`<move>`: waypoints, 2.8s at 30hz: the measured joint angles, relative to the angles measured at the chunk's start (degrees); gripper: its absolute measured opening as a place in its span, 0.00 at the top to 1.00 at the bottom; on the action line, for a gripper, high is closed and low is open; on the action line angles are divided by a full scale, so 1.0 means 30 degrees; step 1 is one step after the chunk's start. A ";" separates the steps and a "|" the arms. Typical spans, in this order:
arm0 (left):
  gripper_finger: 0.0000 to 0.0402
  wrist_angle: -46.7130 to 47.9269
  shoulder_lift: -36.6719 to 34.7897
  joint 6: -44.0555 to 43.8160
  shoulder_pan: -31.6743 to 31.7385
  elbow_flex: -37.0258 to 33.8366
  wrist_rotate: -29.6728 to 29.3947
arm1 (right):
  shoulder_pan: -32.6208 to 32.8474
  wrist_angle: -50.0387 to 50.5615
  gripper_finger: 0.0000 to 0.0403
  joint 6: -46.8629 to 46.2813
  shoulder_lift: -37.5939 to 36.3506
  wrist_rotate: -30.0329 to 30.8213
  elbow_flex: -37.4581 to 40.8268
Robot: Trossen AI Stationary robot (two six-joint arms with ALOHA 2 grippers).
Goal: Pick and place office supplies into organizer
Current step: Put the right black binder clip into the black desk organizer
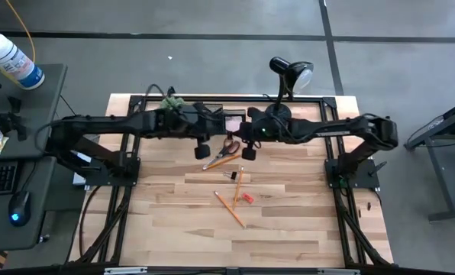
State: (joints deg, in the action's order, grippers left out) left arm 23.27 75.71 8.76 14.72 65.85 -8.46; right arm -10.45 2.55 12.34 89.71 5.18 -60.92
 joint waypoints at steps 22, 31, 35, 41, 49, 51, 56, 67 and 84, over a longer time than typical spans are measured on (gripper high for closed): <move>0.98 -0.3134 -0.2631 0.2381 0.3838 -0.0695 0.2858 | -0.0651 -0.1247 1.00 0.0984 0.6305 0.1505 -0.5007; 0.99 -0.3338 -0.3200 0.2433 0.6566 -0.0695 0.6015 | -0.0654 -0.1397 1.00 0.1049 0.7338 0.1979 -0.5360; 1.00 -0.3330 -0.3203 0.2441 0.6746 -0.0695 0.6125 | -0.0651 -0.1560 1.00 0.1052 0.7677 0.2439 -0.5363; 0.99 -0.3600 -0.3195 0.2497 0.6721 -0.0695 0.6174 | -0.0651 -0.0122 1.00 0.1527 0.8884 0.2783 -0.7293; 0.99 -0.3584 -0.3229 0.2645 0.6731 -0.0695 0.6175 | -0.0651 0.3102 1.00 0.1909 1.1143 0.2592 -1.1704; 0.99 -0.3574 -0.3325 0.2649 0.6731 -0.0695 0.6175 | -0.0651 0.3792 1.00 0.1909 1.1311 0.2507 -1.1799; 1.00 -0.3721 -0.3647 0.3164 0.6731 -0.0695 0.6078 | -0.0651 0.4238 1.00 0.1916 1.1310 0.2356 -1.1555; 1.00 -0.4188 -0.3815 0.3302 0.6731 -0.0695 0.5653 | -0.0636 0.3218 1.00 0.3081 1.1288 0.4551 -1.1534; 0.99 -0.4292 -0.3815 0.3640 0.6731 -0.0695 0.5097 | -0.1183 0.2633 1.00 0.3795 1.1844 0.3800 -1.1549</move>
State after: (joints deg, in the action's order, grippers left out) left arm 10.39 64.27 19.68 34.92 63.77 6.83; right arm -14.00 10.45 23.72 125.24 16.58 -95.57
